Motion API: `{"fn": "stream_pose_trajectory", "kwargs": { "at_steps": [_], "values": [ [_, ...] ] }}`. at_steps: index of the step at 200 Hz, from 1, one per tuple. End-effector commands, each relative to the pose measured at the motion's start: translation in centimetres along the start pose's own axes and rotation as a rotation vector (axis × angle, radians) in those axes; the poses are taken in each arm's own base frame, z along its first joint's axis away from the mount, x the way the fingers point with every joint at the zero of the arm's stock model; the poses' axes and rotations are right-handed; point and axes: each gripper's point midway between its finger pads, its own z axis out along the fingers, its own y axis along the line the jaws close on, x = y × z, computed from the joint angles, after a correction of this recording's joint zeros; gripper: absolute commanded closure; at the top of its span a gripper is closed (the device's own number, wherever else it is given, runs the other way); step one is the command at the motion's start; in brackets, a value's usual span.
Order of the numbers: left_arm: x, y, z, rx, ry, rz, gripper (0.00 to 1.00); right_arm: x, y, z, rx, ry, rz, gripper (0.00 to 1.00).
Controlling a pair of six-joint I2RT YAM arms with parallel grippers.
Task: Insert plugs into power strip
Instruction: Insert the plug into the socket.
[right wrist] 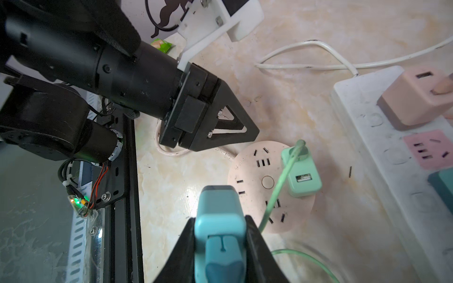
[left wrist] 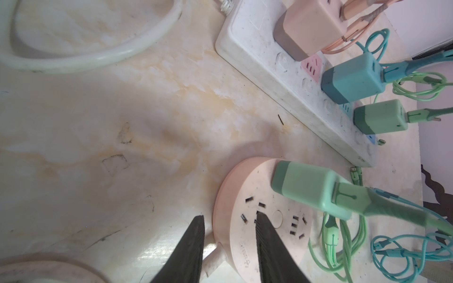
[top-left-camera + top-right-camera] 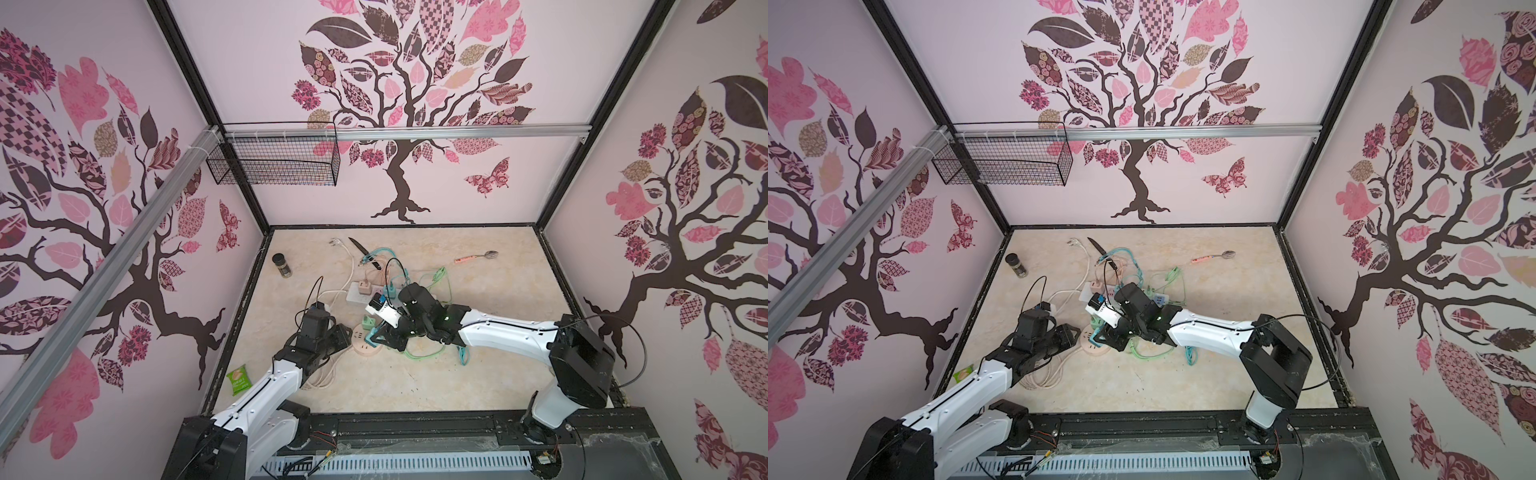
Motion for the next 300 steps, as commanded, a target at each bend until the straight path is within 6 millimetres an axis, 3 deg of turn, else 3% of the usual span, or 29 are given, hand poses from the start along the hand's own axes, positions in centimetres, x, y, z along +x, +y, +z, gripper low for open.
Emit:
{"fn": "stream_pose_trajectory", "kwargs": {
  "at_steps": [1,120,300],
  "values": [
    [0.8,0.7,0.4,-0.005,0.013,0.018,0.62,-0.2,-0.1,1.1,0.009,0.018,-0.011,0.95],
    [1.7,0.7,1.4,0.015,0.058,0.019,0.66,1.1,-2.6,3.7,0.081,0.16,-0.093,0.96],
    [2.3,0.7,1.9,0.02,0.096,0.021,0.73,2.5,-1.9,5.8,0.05,0.279,-0.187,0.96]
  ]
}}
